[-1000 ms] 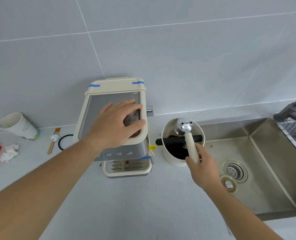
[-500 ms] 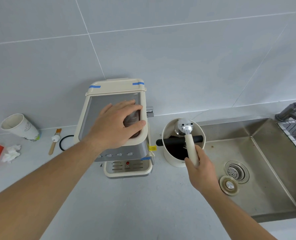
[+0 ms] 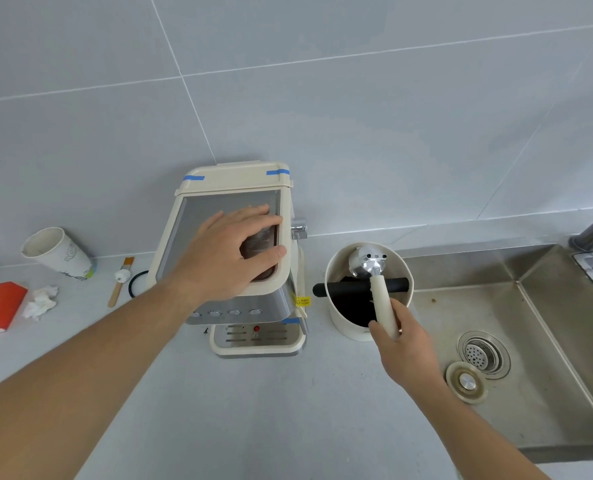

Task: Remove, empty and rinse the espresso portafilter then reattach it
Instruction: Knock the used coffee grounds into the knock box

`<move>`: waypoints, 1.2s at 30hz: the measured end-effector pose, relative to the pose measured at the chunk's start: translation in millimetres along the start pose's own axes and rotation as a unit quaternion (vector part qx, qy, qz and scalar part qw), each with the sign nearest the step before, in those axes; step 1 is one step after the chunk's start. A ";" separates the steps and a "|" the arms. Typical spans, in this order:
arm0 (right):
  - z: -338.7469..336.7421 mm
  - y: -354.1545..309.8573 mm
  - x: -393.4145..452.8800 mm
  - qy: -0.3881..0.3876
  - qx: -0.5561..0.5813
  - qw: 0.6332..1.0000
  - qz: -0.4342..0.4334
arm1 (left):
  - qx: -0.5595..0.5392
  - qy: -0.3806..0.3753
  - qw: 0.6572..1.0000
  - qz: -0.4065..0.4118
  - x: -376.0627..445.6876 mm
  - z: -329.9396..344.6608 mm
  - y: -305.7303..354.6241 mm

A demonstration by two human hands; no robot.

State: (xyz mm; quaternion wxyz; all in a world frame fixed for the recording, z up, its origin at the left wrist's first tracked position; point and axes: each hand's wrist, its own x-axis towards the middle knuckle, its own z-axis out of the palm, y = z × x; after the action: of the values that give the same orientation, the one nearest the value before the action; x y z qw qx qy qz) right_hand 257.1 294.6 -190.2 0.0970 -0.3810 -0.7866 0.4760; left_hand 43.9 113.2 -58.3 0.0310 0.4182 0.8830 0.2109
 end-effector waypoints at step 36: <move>-60.5 -51.7 -127.6 -0.137 0.513 0.842 0.090 | 0.015 -0.040 0.999 0.000 -9.5 -11.2 18.8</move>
State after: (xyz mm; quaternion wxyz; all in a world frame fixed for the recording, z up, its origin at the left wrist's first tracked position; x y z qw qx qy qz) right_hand 350.2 233.9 -88.9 0.1265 -0.2767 -0.3972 0.8658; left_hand 61.0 112.7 -41.8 0.0599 0.4266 0.8842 0.1803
